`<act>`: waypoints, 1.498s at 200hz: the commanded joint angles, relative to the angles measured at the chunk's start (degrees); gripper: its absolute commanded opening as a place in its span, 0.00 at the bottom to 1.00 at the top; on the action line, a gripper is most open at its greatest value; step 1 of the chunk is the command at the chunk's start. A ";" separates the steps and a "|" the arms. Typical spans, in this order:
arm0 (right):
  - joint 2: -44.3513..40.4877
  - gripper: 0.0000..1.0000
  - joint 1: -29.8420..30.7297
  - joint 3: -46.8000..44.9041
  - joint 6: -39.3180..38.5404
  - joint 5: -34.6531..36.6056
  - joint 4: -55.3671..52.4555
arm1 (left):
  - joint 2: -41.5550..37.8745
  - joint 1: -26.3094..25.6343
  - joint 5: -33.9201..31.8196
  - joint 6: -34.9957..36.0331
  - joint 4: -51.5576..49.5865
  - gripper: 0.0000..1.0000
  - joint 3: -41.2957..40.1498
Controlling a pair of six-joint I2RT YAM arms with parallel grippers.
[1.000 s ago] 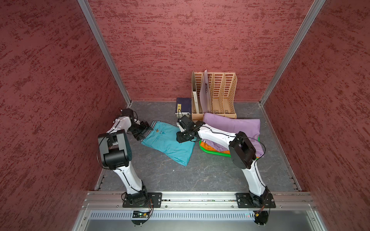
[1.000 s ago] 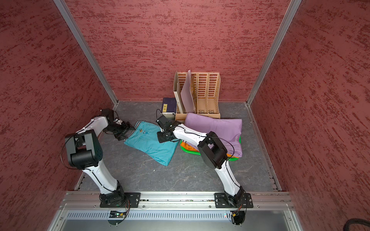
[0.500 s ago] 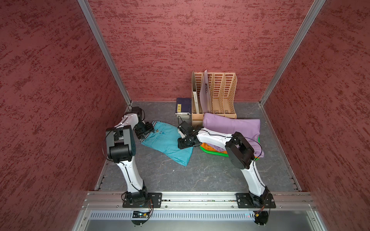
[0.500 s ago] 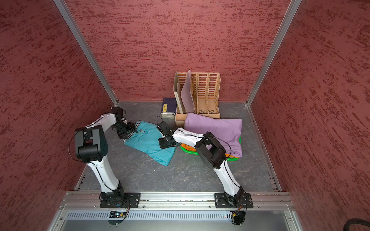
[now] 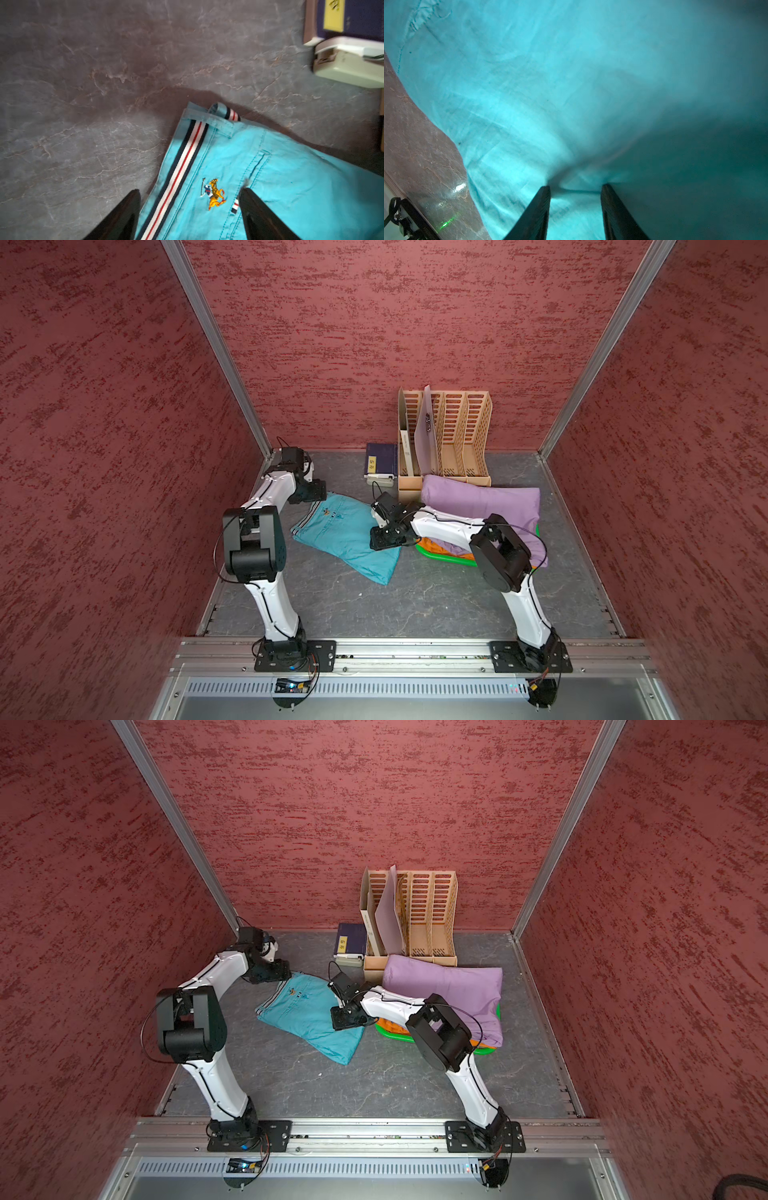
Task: Put the folded long pants in the basket
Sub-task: Pick up the long pant at the center of the board.
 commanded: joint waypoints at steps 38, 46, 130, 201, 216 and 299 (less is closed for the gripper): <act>-1.92 0.46 0.29 -0.81 1.15 -1.45 -1.15 | 2.91 1.54 3.19 2.20 -3.44 0.78 -1.90; -1.99 0.46 0.35 -0.80 1.24 -1.55 -1.24 | 3.46 1.62 3.26 2.31 -3.82 0.78 -2.12; -1.66 0.47 0.35 0.25 0.89 -1.73 -2.52 | 8.65 -0.04 1.20 2.65 -8.60 0.73 -2.66; -1.33 0.47 0.35 1.74 0.36 -1.91 -3.97 | 11.65 -0.16 0.10 2.62 -10.06 0.52 -1.78; -1.49 0.47 0.35 1.89 0.27 -1.70 -4.02 | 12.32 0.21 0.79 1.92 -10.45 0.39 -1.36; -3.80 0.48 0.27 1.31 0.33 -0.15 -3.88 | 10.66 1.89 -5.43 -4.30 -13.79 0.00 0.68</act>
